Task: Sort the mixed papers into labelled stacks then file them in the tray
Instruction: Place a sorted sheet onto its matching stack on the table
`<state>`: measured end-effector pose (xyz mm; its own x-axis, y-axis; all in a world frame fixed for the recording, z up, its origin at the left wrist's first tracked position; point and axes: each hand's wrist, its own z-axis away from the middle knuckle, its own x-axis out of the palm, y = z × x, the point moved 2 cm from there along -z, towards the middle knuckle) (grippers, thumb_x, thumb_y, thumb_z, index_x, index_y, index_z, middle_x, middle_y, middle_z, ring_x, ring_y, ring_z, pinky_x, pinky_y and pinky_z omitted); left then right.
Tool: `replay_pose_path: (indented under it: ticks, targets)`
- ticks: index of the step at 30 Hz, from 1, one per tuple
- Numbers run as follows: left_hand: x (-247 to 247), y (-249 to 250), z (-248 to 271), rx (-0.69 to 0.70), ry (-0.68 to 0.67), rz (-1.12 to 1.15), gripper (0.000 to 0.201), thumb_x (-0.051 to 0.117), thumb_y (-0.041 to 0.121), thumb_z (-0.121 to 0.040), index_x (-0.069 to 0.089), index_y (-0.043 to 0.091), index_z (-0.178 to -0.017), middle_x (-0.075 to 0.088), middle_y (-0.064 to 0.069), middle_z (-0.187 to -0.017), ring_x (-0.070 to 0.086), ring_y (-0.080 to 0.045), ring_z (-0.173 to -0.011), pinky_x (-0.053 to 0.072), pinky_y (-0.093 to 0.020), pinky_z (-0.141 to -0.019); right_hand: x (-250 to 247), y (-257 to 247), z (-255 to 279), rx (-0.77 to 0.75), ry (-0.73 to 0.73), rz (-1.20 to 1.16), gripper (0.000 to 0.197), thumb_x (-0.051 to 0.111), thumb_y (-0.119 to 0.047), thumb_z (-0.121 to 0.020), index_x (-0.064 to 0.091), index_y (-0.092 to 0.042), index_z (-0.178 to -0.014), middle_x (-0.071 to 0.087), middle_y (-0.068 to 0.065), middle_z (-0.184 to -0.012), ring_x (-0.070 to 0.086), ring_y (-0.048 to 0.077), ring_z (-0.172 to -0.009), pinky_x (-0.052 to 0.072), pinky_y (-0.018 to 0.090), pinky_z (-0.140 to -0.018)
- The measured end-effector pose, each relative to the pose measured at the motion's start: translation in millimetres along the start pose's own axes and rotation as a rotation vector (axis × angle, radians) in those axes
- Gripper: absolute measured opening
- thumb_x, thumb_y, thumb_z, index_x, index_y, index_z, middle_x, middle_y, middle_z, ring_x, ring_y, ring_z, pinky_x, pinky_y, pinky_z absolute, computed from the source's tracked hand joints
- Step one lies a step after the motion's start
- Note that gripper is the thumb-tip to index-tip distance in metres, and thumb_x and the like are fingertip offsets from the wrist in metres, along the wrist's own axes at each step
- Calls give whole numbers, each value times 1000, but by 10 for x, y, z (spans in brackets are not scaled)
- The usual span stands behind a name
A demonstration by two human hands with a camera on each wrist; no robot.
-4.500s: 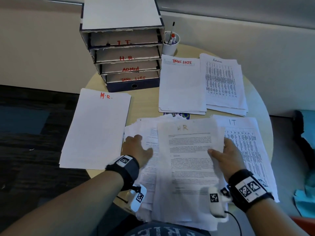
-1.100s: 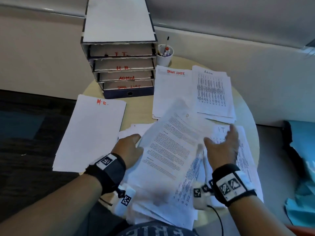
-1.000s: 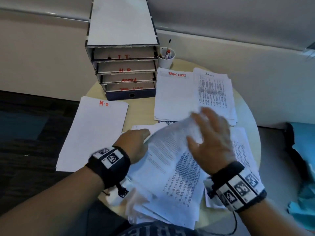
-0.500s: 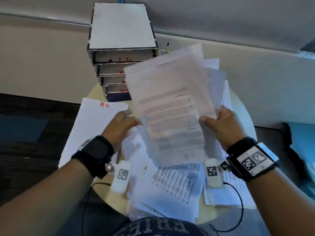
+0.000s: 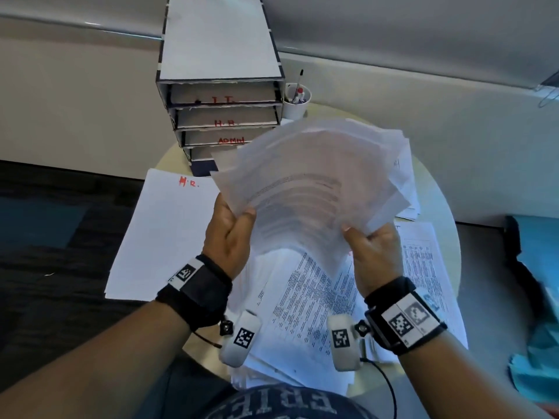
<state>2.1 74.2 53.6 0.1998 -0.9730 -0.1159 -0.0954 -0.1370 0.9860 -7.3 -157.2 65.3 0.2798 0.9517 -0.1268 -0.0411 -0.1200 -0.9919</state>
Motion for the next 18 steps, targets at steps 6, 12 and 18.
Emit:
replay_pose_path:
  ticks: [6, 12, 18]
  targets:
    - [102, -287, -119, -152, -10, -39, 23, 53, 19, -72, 47, 28, -91, 53, 6, -90, 53, -6, -82, 47, -33, -77, 102, 295, 14, 178, -6, 15, 49, 75, 1, -75, 59, -9, -120, 74, 2, -105, 71, 17, -94, 59, 39, -87]
    - [302, -267, -259, -109, -33, -14, 23, 53, 0, -86, 46, 11, -105, 59, 12, -96, 56, 12, -81, 49, -14, -71, 192, 271, -91, 221, 42, -72, 43, 67, 9, -77, 63, -11, -115, 75, 2, -100, 71, 19, -92, 56, 29, -70]
    - [311, -380, -271, -197, -95, -7, 39, 48, 12, -84, 50, 12, -123, 65, 3, -109, 61, 1, -95, 53, -15, -76, 231, 290, -128, 204, 42, 76, 34, 66, -1, -82, 64, -15, -113, 73, -1, -97, 71, 20, -91, 59, 32, -70]
